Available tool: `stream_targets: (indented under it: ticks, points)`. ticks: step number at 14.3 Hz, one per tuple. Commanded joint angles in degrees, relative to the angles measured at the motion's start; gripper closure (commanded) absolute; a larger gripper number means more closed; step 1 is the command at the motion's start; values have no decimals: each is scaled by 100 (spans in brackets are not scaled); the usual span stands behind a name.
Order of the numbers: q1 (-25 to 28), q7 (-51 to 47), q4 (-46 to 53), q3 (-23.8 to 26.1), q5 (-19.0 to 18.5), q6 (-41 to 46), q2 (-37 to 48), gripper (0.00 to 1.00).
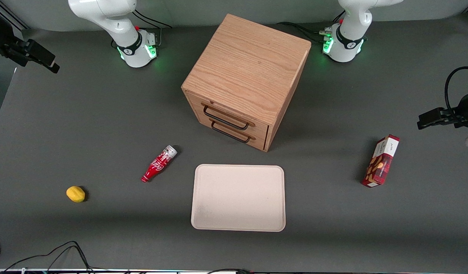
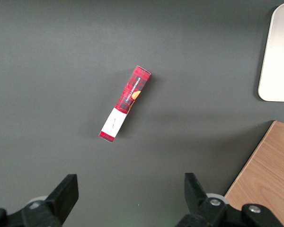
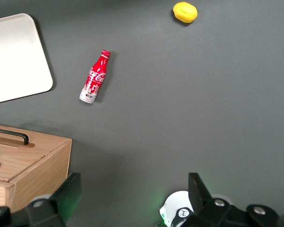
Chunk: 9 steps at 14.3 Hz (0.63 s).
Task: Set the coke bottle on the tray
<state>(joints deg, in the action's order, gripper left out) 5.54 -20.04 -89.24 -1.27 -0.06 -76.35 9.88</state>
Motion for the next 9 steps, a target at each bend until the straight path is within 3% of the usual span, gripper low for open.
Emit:
stream_targets:
  ticks: [1, 9]
  points:
    - [26, 53, -15, -75, 146, -12, 4, 0]
    - [61, 44, 142, -5, 155, 41, -231, 0]
